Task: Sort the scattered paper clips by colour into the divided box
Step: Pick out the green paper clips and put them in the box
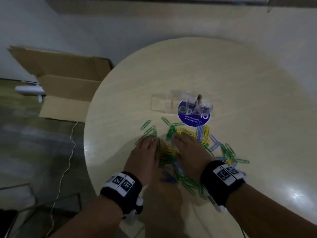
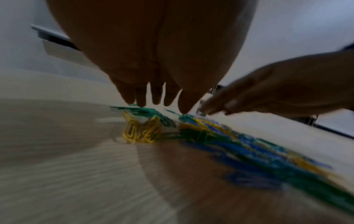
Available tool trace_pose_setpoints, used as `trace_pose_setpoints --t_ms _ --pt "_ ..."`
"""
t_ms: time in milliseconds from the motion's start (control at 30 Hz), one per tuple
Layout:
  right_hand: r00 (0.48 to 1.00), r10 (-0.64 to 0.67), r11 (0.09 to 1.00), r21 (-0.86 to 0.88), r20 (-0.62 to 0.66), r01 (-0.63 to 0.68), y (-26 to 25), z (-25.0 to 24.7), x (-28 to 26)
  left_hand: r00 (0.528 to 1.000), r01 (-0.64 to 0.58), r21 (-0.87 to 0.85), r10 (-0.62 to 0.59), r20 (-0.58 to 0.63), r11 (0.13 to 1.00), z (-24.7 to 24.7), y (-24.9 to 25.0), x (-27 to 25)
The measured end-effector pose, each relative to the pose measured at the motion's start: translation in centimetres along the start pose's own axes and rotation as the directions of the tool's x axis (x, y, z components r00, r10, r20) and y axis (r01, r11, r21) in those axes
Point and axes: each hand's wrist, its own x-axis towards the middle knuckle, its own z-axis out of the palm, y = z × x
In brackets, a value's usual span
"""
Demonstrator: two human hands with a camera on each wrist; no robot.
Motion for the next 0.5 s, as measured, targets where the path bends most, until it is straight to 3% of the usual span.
trace_pose_setpoints --t_ms 133,267,333,500 --pt "0.997 -0.006 0.995 -0.094 0.082 0.014 1.5 1.2 1.7 0.999 -0.002 0.085 -0.002 0.048 0.996 1.0 0.2 0.5" --pt "0.986 -0.082 0.980 -0.169 0.148 0.107 3.9 2.1 -0.8 0.996 -0.036 0.106 0.027 0.090 0.994 1.0 0.1 -0.2" --pt "0.989 -0.085 0.984 -0.148 0.117 0.102 5.1 1.8 -2.3 0.995 -0.039 0.070 0.032 0.098 0.997 0.7 -0.2 -0.7" --pt "0.999 -0.003 0.996 -0.091 0.039 0.006 6.4 1.3 -4.0 0.997 -0.025 0.043 0.028 -0.076 0.999 -0.6 -1.9 -0.6"
